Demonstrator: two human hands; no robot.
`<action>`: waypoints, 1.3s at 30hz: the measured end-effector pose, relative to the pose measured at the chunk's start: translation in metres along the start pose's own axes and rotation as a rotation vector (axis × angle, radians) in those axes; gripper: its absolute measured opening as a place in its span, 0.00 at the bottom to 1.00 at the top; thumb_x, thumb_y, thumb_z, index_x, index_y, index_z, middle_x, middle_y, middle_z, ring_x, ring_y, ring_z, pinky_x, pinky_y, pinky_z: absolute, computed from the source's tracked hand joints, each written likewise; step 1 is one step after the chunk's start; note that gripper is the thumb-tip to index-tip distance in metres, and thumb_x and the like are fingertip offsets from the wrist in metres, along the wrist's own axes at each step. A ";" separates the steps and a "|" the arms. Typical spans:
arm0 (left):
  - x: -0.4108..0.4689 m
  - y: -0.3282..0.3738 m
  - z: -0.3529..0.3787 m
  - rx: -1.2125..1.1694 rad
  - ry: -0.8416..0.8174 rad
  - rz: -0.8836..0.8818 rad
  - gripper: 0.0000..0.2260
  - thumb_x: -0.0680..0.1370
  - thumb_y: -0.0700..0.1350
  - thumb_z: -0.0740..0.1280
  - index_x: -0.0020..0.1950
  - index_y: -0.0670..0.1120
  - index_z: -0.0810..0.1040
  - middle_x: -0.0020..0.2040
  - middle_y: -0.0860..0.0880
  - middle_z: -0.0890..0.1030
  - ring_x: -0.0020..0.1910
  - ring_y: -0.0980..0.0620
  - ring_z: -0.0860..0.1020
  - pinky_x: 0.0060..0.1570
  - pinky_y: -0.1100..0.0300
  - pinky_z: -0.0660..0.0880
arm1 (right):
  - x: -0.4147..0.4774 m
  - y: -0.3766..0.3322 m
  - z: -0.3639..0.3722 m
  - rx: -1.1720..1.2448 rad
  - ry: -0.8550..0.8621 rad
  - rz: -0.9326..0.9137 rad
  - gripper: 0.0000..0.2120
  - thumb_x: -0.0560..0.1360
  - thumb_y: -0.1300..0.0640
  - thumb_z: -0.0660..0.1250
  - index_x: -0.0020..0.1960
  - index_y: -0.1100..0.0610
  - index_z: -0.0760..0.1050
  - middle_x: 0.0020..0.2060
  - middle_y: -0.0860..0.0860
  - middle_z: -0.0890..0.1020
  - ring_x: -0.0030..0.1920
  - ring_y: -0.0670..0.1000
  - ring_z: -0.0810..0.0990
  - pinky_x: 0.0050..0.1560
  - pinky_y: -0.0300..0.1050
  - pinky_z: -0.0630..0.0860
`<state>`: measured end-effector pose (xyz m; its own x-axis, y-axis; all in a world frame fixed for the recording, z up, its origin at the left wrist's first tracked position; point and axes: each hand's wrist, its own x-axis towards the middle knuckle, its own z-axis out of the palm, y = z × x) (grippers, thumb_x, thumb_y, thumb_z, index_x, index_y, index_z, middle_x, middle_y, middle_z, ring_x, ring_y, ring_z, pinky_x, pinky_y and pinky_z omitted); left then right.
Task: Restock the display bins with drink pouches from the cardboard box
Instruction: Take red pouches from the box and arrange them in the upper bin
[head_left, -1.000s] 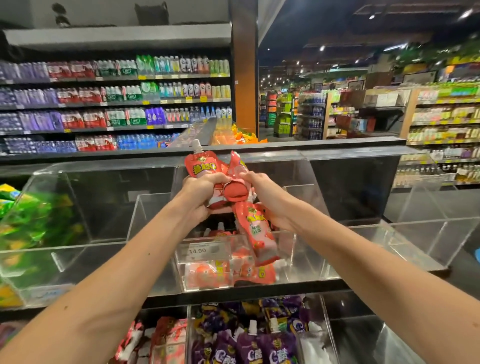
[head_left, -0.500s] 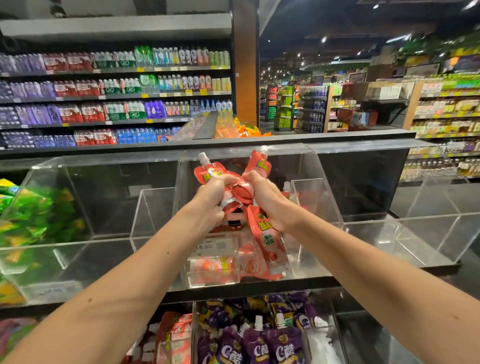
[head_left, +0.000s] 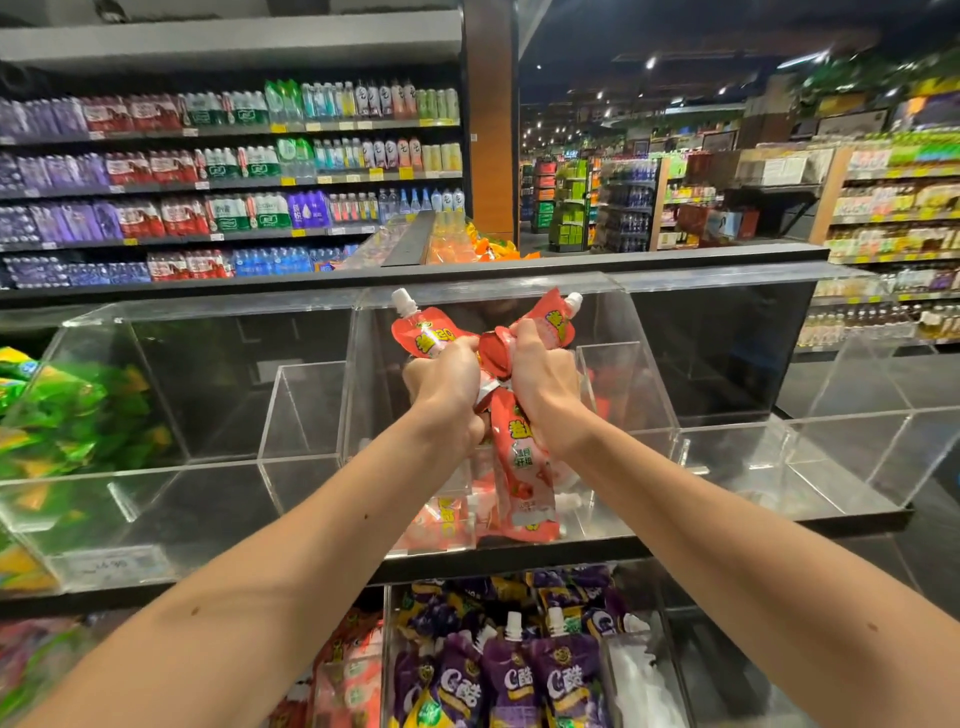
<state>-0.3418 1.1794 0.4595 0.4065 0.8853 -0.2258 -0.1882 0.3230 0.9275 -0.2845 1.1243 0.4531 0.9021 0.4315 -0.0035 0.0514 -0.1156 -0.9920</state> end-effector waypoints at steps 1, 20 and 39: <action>-0.003 -0.001 -0.001 -0.017 0.006 0.007 0.11 0.78 0.43 0.69 0.47 0.47 0.66 0.46 0.42 0.81 0.36 0.47 0.81 0.29 0.56 0.80 | 0.000 0.000 -0.002 -0.010 0.004 -0.008 0.25 0.78 0.38 0.57 0.44 0.58 0.79 0.38 0.54 0.79 0.38 0.52 0.77 0.36 0.45 0.67; 0.028 0.043 -0.045 1.407 -0.054 0.256 0.42 0.75 0.46 0.74 0.78 0.37 0.52 0.55 0.41 0.77 0.46 0.44 0.81 0.25 0.56 0.75 | -0.008 -0.007 -0.004 -0.131 0.068 -0.034 0.24 0.79 0.39 0.56 0.33 0.56 0.69 0.35 0.52 0.73 0.33 0.47 0.67 0.36 0.47 0.60; 0.097 -0.007 -0.036 2.386 -0.245 0.460 0.23 0.81 0.43 0.65 0.76 0.46 0.66 0.71 0.48 0.73 0.68 0.46 0.75 0.60 0.53 0.74 | 0.005 0.003 0.004 -0.098 0.114 -0.073 0.25 0.77 0.39 0.58 0.36 0.57 0.78 0.34 0.51 0.78 0.37 0.51 0.76 0.40 0.47 0.67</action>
<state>-0.3333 1.2747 0.4201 0.7319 0.6669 -0.1399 0.5532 -0.7014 -0.4495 -0.2817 1.1293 0.4492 0.9370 0.3380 0.0883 0.1553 -0.1763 -0.9720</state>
